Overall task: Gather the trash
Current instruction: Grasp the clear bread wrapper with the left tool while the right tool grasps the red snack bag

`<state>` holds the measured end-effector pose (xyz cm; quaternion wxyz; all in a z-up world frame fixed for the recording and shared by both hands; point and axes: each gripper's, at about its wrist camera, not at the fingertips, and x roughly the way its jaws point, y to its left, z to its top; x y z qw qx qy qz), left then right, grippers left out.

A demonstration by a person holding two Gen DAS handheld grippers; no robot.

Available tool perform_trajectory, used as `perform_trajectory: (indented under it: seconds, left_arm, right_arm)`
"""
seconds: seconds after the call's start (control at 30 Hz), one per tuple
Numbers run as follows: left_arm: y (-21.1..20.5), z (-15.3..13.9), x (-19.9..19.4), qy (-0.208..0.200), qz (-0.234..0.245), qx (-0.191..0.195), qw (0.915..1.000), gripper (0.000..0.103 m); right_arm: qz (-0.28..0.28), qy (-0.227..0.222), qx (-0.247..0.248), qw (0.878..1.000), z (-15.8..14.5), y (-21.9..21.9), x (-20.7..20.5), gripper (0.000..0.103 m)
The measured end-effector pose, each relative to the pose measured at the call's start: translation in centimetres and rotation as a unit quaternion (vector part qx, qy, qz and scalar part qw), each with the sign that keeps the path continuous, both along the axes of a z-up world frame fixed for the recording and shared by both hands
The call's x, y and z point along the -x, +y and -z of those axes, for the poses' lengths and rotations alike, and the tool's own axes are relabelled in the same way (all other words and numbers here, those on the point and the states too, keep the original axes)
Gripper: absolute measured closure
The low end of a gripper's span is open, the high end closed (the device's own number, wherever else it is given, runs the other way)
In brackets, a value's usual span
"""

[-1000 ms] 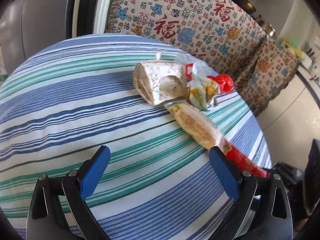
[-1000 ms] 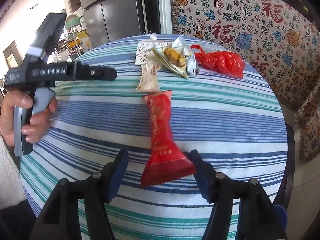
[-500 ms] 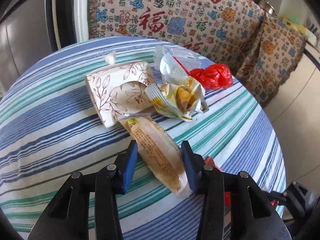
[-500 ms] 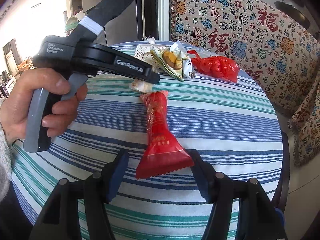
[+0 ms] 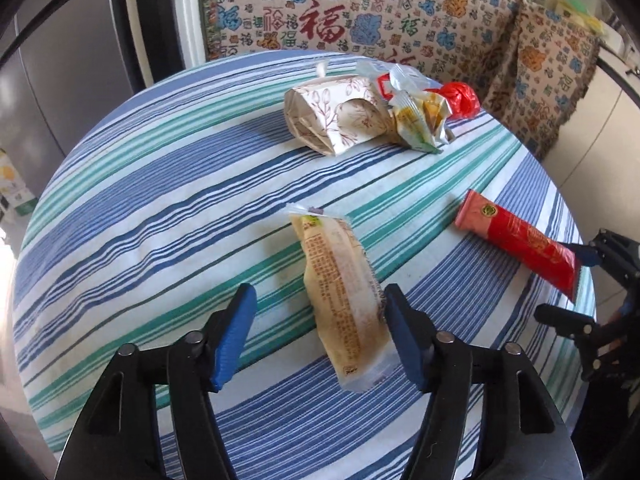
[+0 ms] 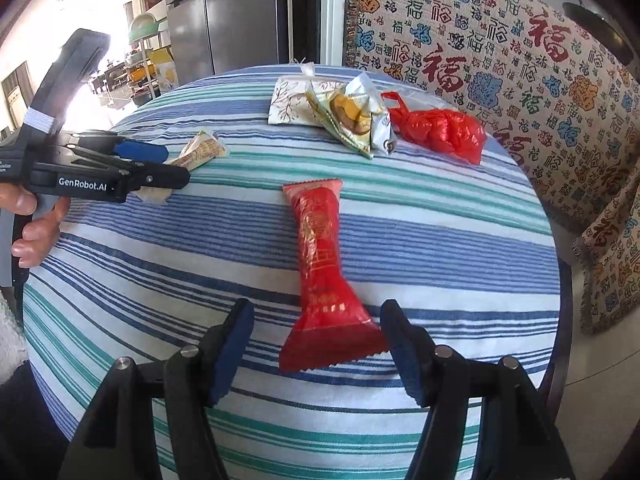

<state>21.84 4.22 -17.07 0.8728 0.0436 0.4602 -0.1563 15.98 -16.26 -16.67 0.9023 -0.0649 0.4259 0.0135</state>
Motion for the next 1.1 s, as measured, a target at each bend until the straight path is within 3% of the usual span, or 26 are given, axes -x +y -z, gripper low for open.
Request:
perform_trajectory:
  seconds: [0.07, 0.3, 0.53, 0.57, 0.63, 0.8, 0.9, 1.0, 1.1]
  left_arm:
    - [0.2, 0.2, -0.1, -0.002, -0.011, 0.007, 0.9999, 0.022]
    - [-0.3, 0.6, -0.1, -0.012, -0.02, -0.017, 0.9996, 0.019]
    - [-0.3, 0.8, 0.1, -0.02, -0.013, -0.037, 0.9991, 0.017]
    - [-0.2, 0.8, 0.2, -0.019, -0.012, -0.037, 0.999, 0.017]
    - [0.4, 0.7, 0.3, -0.017, -0.014, -0.038, 0.999, 0.017]
    - [2.6, 0.6, 0.4, -0.004, -0.028, -0.045, 0.9986, 0.014]
    - [3.7, 0.7, 0.4, 0.004, -0.042, -0.047, 0.998, 0.007]
    - [4.0, 1.0, 0.4, 0.004, -0.044, -0.046, 0.998, 0.0]
    - [3.4, 1.1, 0.7, -0.007, -0.029, -0.044, 0.9986, 0.0]
  right_arm:
    - [0.003, -0.015, 0.004, 1.0, -0.8, -0.4, 0.0, 0.034]
    - [0.005, -0.042, -0.004, 0.999, -2.7, -1.4, -0.3, 0.03]
    - [-0.007, -0.02, -0.025, 0.999, -1.3, -1.0, -2.0, 0.031]
    - [-0.012, -0.012, -0.029, 0.999, -0.9, -1.0, -2.2, 0.034]
    - [-0.01, 0.012, -0.034, 0.999, -0.1, -0.7, -2.8, 0.078]
    - [0.022, 0.005, -0.026, 0.999, 0.7, 0.5, -2.8, 0.077]
    - [0.015, -0.014, -0.032, 0.999, 0.9, 1.5, -2.5, 0.072]
    - [0.01, -0.015, -0.036, 0.999, 1.1, 1.3, -2.5, 0.03]
    - [0.017, -0.009, -0.024, 1.0, 1.2, 0.7, -2.3, 0.026]
